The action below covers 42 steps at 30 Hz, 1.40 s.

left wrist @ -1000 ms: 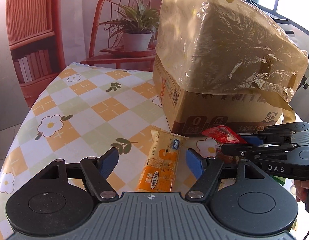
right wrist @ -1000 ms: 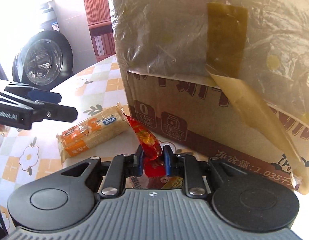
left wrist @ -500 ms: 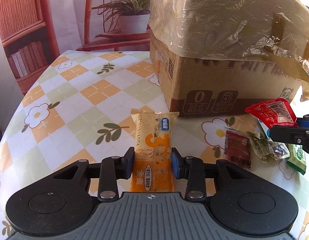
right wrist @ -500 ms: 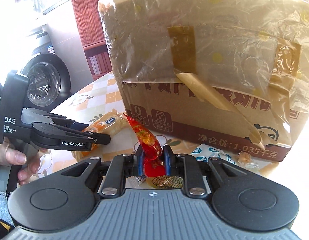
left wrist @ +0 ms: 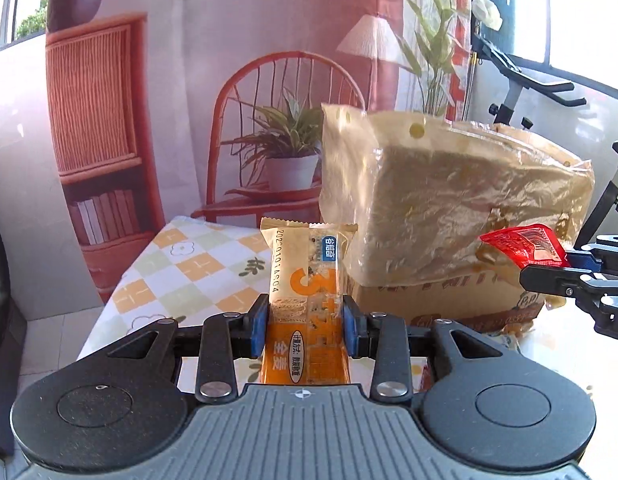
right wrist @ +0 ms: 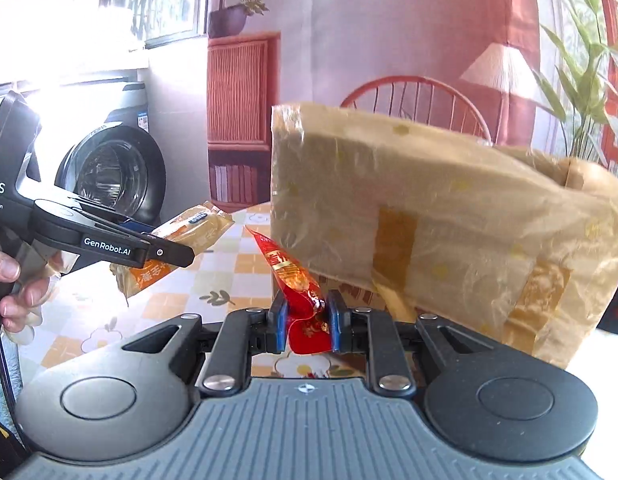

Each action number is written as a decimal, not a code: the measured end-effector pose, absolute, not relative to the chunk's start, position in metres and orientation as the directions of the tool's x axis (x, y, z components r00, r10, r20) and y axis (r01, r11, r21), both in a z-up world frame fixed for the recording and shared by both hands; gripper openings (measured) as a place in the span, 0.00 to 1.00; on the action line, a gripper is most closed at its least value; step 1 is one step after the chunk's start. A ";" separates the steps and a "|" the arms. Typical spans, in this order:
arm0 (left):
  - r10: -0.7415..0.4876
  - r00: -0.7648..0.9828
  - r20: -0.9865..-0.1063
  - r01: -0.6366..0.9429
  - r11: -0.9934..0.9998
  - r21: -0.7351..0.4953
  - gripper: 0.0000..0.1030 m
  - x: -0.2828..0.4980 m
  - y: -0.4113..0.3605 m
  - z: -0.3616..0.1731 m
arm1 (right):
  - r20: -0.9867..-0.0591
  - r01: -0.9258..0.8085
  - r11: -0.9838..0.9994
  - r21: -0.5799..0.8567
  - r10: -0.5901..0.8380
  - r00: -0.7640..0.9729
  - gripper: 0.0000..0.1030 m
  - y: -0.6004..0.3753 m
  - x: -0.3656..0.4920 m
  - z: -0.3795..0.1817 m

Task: Organize snacks
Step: 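Carry both packets over the lined box and open both grippers to drop them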

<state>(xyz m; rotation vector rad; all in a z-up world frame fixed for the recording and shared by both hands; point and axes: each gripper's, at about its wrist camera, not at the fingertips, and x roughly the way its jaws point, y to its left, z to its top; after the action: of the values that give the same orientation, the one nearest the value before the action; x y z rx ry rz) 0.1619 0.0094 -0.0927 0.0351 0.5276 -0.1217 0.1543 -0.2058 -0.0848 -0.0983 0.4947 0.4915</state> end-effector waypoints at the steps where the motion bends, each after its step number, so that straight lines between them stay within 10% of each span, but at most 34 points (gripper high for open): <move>1: -0.105 0.876 -0.471 0.118 0.993 -0.002 0.37 0.162 0.008 -0.081 | -0.451 -0.466 0.884 0.024 0.426 0.784 0.20 -0.209 0.155 -0.077; 12: -0.203 0.931 -0.304 0.204 0.979 -0.030 0.37 0.176 -0.038 0.003 | -0.265 -0.358 0.933 0.025 0.352 0.898 0.20 -0.244 0.189 0.002; 42: -0.303 0.820 -0.485 0.293 0.951 -0.099 0.37 0.319 -0.126 -0.011 | -0.545 -0.066 0.992 0.112 0.117 0.830 0.20 -0.302 0.296 -0.019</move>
<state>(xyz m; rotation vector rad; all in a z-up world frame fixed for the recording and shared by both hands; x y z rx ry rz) 0.3195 -0.1263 -0.0113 -0.0201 0.5195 -0.3172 0.2958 -0.3019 -0.0191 0.0897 0.5831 0.0970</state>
